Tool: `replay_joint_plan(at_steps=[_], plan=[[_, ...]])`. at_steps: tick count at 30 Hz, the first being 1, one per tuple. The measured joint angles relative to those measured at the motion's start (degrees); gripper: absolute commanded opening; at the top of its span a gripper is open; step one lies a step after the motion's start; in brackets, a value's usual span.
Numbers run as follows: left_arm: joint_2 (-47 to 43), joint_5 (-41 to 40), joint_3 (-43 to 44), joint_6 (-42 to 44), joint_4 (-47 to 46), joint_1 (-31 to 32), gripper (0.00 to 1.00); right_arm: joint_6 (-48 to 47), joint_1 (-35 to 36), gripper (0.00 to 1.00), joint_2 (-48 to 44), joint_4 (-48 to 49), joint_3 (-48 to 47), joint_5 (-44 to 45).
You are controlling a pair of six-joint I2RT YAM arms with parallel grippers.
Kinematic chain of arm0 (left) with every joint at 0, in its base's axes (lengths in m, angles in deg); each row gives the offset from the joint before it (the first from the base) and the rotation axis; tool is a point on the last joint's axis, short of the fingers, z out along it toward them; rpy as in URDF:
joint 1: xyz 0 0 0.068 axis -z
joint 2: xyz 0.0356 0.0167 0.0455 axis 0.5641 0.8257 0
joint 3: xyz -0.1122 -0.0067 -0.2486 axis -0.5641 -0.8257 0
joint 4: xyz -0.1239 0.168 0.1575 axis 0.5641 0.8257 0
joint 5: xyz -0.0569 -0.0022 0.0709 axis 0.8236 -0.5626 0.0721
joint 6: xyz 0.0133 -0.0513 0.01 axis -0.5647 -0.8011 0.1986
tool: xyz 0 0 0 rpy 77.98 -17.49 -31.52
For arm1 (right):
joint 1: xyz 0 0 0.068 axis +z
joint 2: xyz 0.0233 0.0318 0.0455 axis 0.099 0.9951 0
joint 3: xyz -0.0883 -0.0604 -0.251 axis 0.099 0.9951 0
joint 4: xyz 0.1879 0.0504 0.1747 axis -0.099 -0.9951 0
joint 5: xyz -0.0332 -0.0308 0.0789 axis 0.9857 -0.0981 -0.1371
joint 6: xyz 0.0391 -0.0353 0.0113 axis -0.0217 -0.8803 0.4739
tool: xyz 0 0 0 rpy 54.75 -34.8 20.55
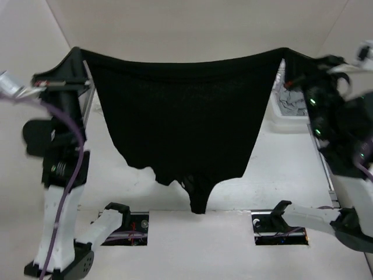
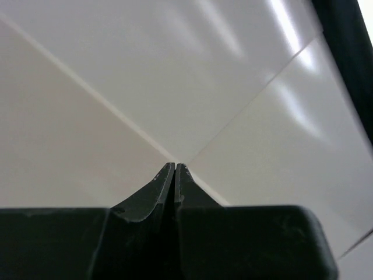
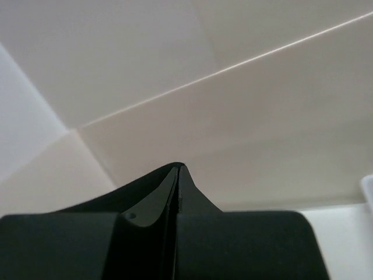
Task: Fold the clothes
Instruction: Flatten the tank top out
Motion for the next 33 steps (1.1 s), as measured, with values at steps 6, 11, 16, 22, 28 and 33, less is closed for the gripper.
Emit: replay_joint_plan(at_steps=[6,11,16,22,28,33], plan=[[20.9,2.0,0.8,-0.3,0.2,-4.1,0.0,7.5,-20.7,0.0,19.4,-2.9,-5.2,-18.3],[36.5,5.7,6.1,-1.6,6.3,-8.1,0.0,10.4,-26.4,0.0,33.5,-9.6,-14.1,-25.2],[39.9,7.6,14.5,-1.7,9.6,-9.4,0.0,11.6,-28.1,0.0,39.3,-15.5,-30.3,-28.9],[34.2,8.3,18.4,-1.7,7.3,-9.9,0.0,11.9,-28.3,0.0,35.2,-15.5,-38.6,-30.8],[22.0,7.9,6.4,-1.5,2.1,-8.9,0.0,12.1,-28.3,0.0,19.0,-9.9,-14.3,-30.9],[8.5,6.2,-16.7,-1.7,-1.2,-6.2,0.01,13.6,-26.7,0.01,2.8,-4.7,18.8,-29.1]])
